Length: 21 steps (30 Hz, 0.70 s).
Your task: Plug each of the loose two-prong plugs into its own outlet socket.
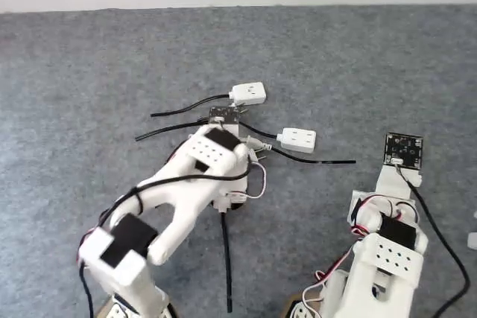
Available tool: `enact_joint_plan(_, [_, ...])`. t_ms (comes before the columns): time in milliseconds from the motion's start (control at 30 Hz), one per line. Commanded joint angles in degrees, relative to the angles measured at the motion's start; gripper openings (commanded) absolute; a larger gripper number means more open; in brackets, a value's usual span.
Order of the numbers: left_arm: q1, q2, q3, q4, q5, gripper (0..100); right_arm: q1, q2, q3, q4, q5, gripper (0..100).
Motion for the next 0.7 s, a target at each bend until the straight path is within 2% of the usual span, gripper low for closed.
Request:
enact_joint_plan(0, [2.81, 2.29, -2.51, 0.00, 4.13, 1, -1.80, -0.66, -0.44, -1.27, 0.97, 19.8])
enact_joint_plan(267, [5.01, -0.70, -2.42, -7.38, 4.40, 2, -1.98, -0.57, -0.44, -1.27, 0.97, 19.8])
enact_joint_plan(533, [4.22, -3.69, -1.98, -7.82, 2.99, 2, -2.15, -0.57, -0.44, -1.27, 1.85, 19.8])
enact_joint_plan(667, [4.04, -4.22, -1.63, -7.65, 2.73, 9, -2.15, -0.57, -0.44, -1.27, 2.11, 19.8])
